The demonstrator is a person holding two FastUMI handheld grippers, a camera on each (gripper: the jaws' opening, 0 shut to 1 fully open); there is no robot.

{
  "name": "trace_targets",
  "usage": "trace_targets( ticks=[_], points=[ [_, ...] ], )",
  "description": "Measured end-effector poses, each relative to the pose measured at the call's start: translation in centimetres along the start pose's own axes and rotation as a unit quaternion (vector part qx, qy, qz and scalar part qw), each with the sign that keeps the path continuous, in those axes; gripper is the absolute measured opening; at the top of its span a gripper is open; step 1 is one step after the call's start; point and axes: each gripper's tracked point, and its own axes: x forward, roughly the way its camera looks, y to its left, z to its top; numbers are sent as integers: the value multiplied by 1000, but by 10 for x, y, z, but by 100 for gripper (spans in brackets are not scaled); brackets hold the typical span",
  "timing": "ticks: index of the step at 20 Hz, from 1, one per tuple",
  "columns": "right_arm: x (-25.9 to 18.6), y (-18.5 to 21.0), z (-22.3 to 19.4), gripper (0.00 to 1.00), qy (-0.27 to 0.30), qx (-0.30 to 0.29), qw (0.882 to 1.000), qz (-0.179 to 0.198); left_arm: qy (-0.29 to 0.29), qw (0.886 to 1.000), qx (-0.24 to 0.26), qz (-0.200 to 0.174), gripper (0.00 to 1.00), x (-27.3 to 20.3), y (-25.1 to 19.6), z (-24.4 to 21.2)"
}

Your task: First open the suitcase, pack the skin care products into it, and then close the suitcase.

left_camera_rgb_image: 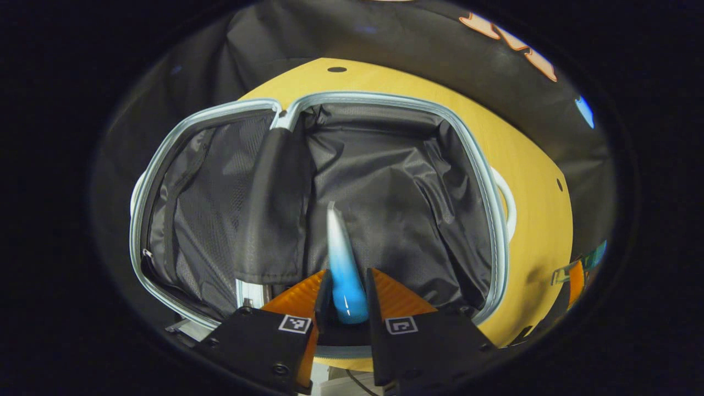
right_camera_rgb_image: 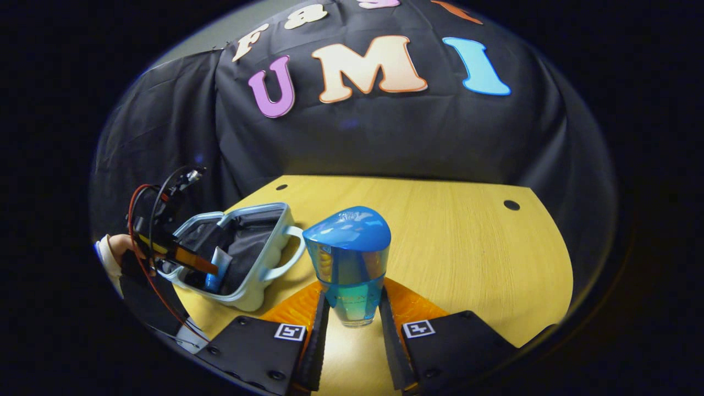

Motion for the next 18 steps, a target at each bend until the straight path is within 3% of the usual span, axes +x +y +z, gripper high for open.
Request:
trace_targets(
  ticks=[1, 4, 6, 11, 18],
  points=[
    [-2, 14, 8, 46, -4, 0, 1000, 9, -5, 1000, 1, -1, 40, -3, 1, 2],
    [-4, 56, 22, 49, -11, 2, 999, 42, -31, 999, 11, -22, 77, -18, -1, 13],
    [1, 84, 21, 49, -6, -12, 998, 62, -53, 998, 19, -27, 94, -31, 3, 22],
    [23, 151, 8, 49, 26, -25, 992, 120, -92, 995, 2, -41, 95, -77, 29, 35],
    [76, 228, -31, 46, 98, -41, 979, 173, -133, 988, -71, -4, 95, -121, 127, 41]
  ],
)
